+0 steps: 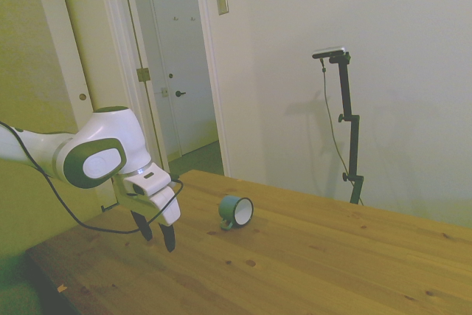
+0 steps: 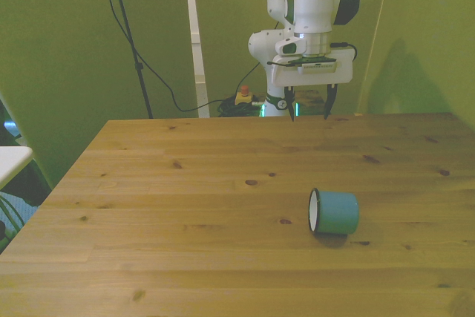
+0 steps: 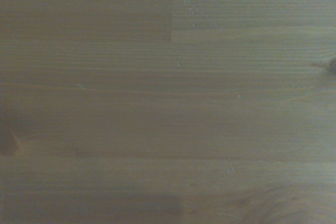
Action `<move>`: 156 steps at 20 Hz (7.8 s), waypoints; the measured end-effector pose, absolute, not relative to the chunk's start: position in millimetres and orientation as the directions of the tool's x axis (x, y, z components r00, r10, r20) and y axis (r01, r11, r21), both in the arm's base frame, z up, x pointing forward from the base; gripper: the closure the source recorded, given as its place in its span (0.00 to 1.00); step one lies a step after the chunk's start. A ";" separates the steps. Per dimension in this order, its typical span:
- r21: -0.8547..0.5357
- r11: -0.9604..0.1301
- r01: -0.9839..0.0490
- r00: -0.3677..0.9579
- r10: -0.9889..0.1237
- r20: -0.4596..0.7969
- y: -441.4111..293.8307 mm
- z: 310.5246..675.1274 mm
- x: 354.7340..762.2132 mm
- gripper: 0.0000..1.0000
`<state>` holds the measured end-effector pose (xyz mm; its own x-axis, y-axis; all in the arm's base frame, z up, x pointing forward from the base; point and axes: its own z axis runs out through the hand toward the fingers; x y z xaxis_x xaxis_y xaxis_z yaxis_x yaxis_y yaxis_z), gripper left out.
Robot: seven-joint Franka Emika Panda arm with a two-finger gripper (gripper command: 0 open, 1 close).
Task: Flip the mug upright
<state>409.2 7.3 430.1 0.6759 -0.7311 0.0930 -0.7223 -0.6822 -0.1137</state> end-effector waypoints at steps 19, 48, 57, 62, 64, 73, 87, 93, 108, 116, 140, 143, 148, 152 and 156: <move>-0.236 -0.569 -0.788 0.548 -0.822 0.152 -73.5 497.2 539.7 0.00; -0.416 -0.601 -0.683 0.677 -0.735 -0.050 -94.6 425.5 655.8 0.00; -0.439 -0.620 -0.650 0.719 -0.689 -0.090 -90.4 417.7 666.3 0.00; -0.482 -0.608 -0.631 0.740 -0.658 -0.139 -102.1 413.7 666.6 0.00; -0.509 -0.593 -0.624 0.746 -0.645 -0.164 -108.9 409.9 665.8 0.00; -0.614 -0.541 -0.575 0.797 -0.541 -0.270 -123.6 375.1 676.8 0.00; -0.713 -0.499 -0.492 0.858 -0.418 -0.299 -106.8 362.2 682.3 0.00; -0.730 -0.484 -0.483 0.864 -0.397 -0.308 -108.3 359.3 678.8 0.00; -0.741 -0.497 -0.453 0.882 -0.371 -0.290 -98.3 365.8 671.8 1.00; -0.740 -0.497 -0.454 0.881 -0.370 -0.293 -98.0 363.8 672.0 1.00; -0.743 -0.511 -0.432 0.892 -0.363 -0.269 -86.1 369.7 673.6 1.00; -0.744 -0.522 -0.416 0.895 -0.380 -0.234 -80.0 383.9 671.5 1.00; -0.731 -0.561 -0.389 0.898 -0.408 -0.165 -61.9 408.8 663.6 1.00; -0.677 -0.626 -0.387 0.883 -0.463 -0.077 -40.1 437.1 648.8 1.00; -0.603 -0.679 -0.418 0.856 -0.516 -0.013 -8.9 467.3 627.2 1.00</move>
<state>627.2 -8.9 467.3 0.8563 -0.5164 -0.0126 -0.4184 -0.6790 -0.6032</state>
